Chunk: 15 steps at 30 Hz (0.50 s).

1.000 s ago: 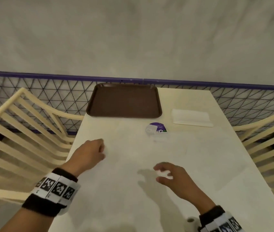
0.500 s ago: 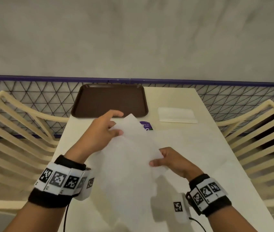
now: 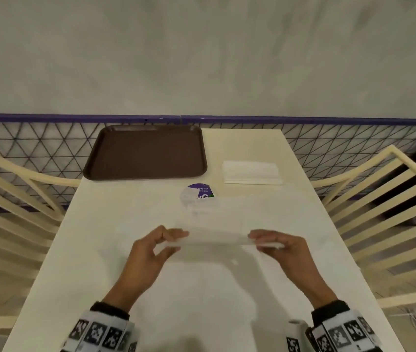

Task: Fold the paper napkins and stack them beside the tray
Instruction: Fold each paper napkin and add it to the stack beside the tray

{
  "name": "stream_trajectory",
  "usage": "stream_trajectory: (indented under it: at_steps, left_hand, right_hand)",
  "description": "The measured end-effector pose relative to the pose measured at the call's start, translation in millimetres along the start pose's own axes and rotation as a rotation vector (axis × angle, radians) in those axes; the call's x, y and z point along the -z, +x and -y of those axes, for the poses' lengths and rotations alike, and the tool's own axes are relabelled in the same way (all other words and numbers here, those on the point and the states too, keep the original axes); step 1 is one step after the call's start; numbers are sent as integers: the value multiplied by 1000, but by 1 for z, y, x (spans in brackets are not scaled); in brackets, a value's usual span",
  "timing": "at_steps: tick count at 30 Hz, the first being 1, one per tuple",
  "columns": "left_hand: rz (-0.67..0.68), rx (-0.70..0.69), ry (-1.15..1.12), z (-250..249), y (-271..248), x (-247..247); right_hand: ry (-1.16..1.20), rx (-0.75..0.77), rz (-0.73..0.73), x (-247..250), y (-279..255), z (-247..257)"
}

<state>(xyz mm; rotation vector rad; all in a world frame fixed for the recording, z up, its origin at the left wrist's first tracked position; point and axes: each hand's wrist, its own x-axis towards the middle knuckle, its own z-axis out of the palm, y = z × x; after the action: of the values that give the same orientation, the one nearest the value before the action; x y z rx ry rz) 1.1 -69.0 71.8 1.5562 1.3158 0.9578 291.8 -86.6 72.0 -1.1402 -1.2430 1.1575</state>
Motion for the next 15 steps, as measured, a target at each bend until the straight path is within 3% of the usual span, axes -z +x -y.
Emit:
stream_trajectory:
  at_steps: [6,8,12,15]
  left_hand:
    - [86,50,143,74,-33,-28]
    - [83,3,339,94,-40,-28]
    - [174,71,268,102,-36,-34]
    - [68,146,258,95,-21,-37]
  right_hand:
    - [-197,-232,165,10,-33,-69]
    - [-261,-323,199,10,-40,-80]
    - [-322,-383,138,5,-34,-80]
    - [-398,-373,44,1,-15,-81]
